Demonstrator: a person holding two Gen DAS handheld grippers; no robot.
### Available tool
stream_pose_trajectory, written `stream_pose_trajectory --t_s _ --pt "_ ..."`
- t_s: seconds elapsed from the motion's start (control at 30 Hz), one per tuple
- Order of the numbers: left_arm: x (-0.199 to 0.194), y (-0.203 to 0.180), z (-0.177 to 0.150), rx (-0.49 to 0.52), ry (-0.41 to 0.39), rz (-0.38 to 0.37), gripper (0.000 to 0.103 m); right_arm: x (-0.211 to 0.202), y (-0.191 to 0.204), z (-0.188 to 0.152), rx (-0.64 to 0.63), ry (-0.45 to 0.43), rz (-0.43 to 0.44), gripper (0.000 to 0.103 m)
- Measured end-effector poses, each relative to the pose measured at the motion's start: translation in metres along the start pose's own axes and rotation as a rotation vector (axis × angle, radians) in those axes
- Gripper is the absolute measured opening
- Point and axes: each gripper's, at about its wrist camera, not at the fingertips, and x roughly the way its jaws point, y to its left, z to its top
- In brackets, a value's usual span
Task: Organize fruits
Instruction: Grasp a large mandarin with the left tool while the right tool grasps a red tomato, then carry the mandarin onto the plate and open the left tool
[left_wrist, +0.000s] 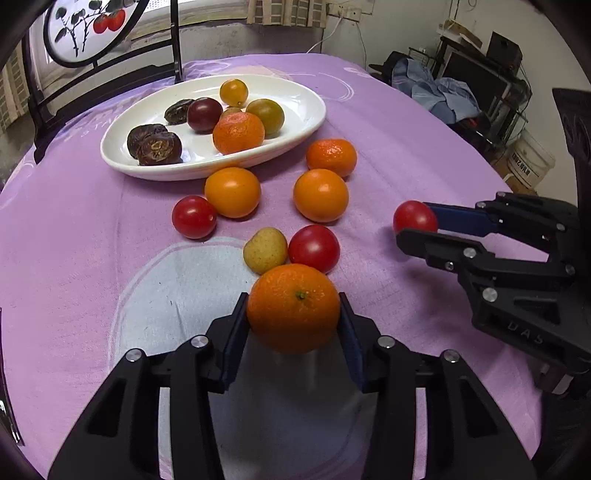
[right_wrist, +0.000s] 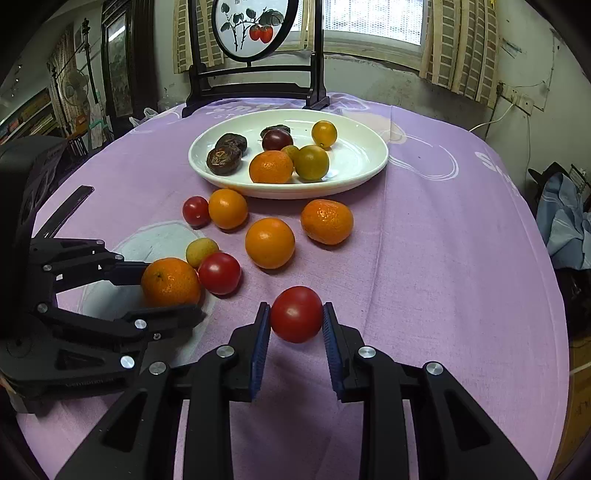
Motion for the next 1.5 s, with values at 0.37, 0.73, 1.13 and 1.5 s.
stream_pose_trajectory --t_s 0.37,0.73,1.13,1.5 --pt "-0.041 0.022 0.021 0.007 -0.089 0.002 0.045 -0.017 0.009 0.02 -0.004 -0.053 -0.001 0.029" --pt "-0.046 0.064 0.077 -0.051 -0.185 0.09 0.045 -0.014 0.026 0.098 -0.084 -0.113 -0.028 0.029" --pt "0.013 0.111 0.13 -0.176 -0.121 0.142 0.045 0.071 0.01 0.154 0.053 -0.015 -0.015 0.03" --pt "0.011 0.121 0.13 -0.256 -0.134 0.187 0.074 0.076 -0.007 0.146 0.093 -0.014 -0.04 0.053"
